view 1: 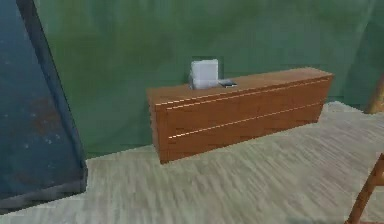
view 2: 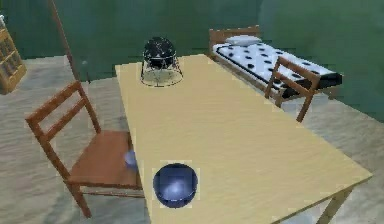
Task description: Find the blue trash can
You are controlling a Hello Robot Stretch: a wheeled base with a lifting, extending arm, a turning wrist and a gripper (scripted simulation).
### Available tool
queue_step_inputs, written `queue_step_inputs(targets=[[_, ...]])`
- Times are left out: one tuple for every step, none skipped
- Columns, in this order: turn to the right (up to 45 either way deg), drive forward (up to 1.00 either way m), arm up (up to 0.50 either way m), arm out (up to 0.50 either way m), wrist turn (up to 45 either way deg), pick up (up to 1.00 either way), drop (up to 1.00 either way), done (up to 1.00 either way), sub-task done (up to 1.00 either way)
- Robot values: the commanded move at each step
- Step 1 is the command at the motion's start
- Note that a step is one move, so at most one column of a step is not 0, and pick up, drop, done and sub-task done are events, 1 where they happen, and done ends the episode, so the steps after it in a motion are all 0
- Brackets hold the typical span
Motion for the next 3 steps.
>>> queue_step_inputs(targets=[[-18.0,0.0,0.0,0.0,0.0,0.0,0.0,0.0,0.0],[0.0,0.3,0.0,0.0,0.0,0.0,0.0,0.0,0.0],[45.0,0.0,0.0,0.0,0.0,0.0,0.0,0.0,0.0]])
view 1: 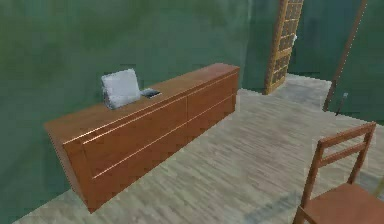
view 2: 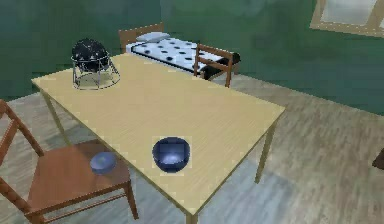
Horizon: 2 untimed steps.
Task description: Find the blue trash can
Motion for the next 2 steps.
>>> queue_step_inputs(targets=[[12.0,0.0,0.0,0.0,0.0,0.0,0.0,0.0,0.0],[0.0,0.85,0.0,0.0,0.0,0.0,0.0,0.0,0.0]])
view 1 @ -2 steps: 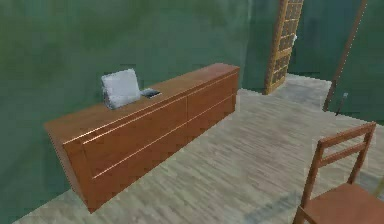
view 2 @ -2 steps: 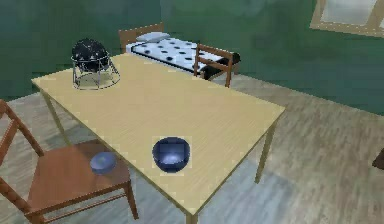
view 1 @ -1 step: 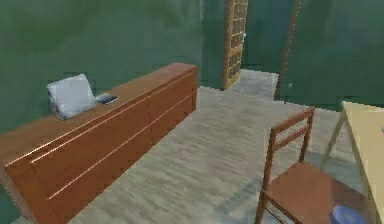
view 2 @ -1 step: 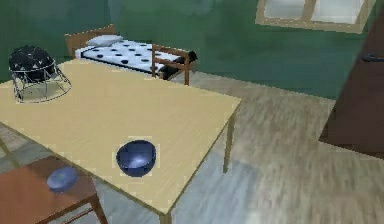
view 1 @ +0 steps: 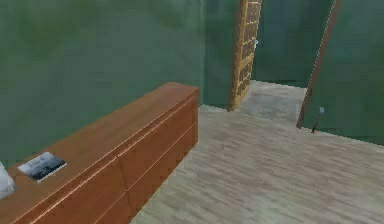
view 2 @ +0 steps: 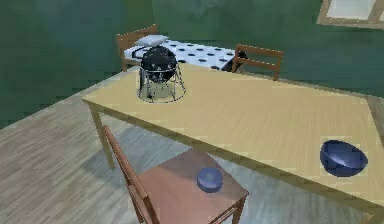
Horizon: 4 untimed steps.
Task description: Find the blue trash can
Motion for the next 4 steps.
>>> queue_step_inputs(targets=[[21.0,0.0,0.0,0.0,0.0,0.0,0.0,0.0,0.0],[0.0,1.0,0.0,0.0,0.0,0.0,0.0,0.0,0.0],[0.0,1.0,0.0,0.0,0.0,0.0,0.0,0.0,0.0],[3.0,0.0,0.0,0.0,0.0,0.0,0.0,0.0,0.0]])
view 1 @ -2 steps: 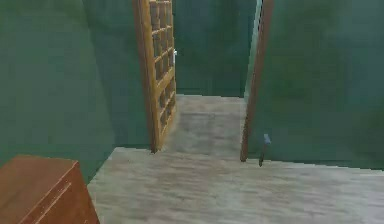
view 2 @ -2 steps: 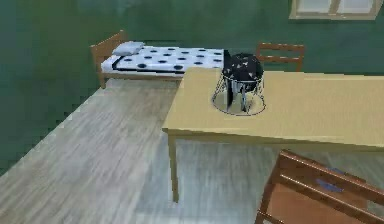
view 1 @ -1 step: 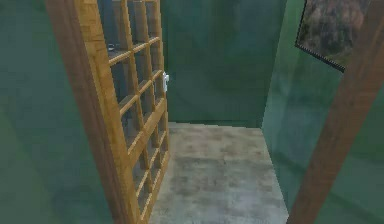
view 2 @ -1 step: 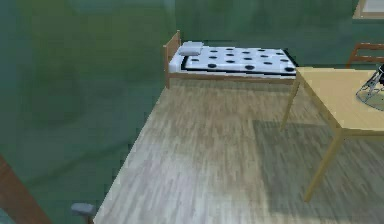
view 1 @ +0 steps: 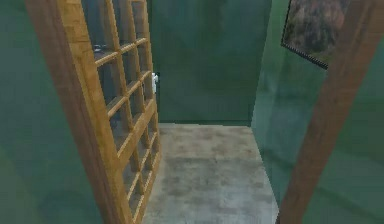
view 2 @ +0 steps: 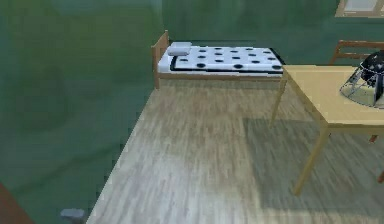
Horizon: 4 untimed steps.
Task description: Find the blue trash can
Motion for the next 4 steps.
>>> queue_step_inputs(targets=[[0.0,1.0,0.0,0.0,0.0,0.0,0.0,0.0,0.0],[0.0,0.75,0.0,0.0,0.0,0.0,0.0,0.0,0.0],[-36.0,0.0,0.0,0.0,0.0,0.0,0.0,0.0,0.0],[0.0,0.4,0.0,0.0,0.0,0.0,0.0,0.0,0.0]])
